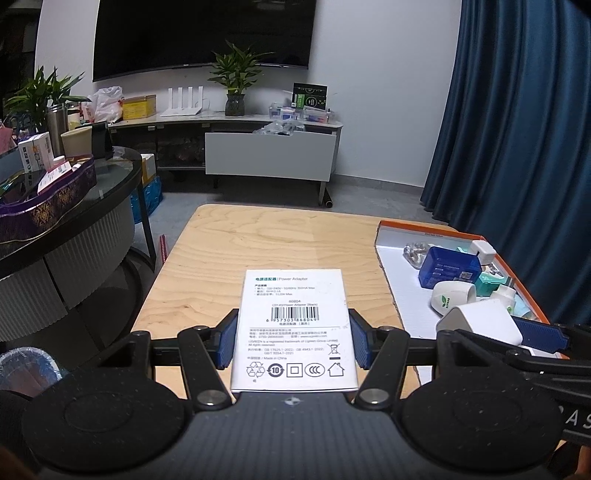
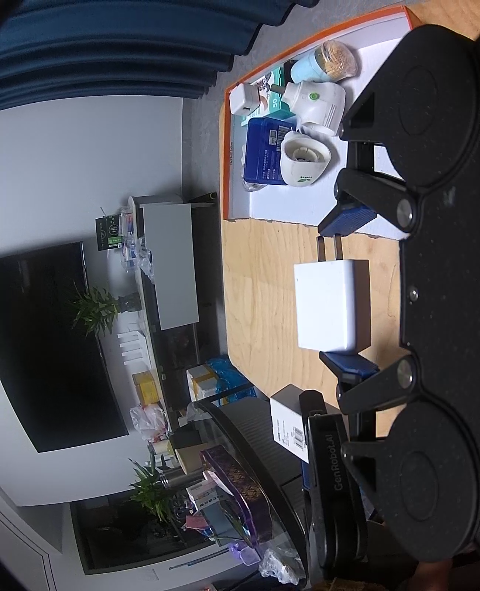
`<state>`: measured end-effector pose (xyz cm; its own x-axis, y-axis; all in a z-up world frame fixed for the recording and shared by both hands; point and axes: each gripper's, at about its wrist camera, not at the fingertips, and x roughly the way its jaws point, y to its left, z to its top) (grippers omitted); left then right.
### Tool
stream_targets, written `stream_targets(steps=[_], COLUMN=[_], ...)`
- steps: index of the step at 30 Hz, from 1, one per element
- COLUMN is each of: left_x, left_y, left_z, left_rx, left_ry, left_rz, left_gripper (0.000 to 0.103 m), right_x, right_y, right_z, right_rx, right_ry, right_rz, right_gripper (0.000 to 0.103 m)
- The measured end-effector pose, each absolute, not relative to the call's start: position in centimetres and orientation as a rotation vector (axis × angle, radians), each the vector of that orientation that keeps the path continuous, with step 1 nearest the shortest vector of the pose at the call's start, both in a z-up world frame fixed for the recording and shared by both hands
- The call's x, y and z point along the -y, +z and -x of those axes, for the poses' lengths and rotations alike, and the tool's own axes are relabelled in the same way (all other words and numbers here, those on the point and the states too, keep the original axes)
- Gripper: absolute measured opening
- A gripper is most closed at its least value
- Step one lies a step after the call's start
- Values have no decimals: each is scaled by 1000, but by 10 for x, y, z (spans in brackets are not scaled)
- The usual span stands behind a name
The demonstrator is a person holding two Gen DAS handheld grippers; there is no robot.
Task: Organize rigid objects
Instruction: 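Carry the adapter box and white charger over the tray with both grippers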
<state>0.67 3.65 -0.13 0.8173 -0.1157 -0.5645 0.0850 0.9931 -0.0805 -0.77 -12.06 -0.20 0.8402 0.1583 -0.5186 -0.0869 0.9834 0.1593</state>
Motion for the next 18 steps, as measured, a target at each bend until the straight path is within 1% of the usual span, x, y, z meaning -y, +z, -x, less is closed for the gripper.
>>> stream_targets(steps=[18], left_x=[-33], left_y=[2], left_z=[-2], left_rx=[-596], left_ry=[-123], left_rz=[43], left_gripper=[60], right_x=[129], right_y=[4], right_z=[15], right_rx=[-537], right_ry=[116], right_rz=[-146], right_gripper=[79])
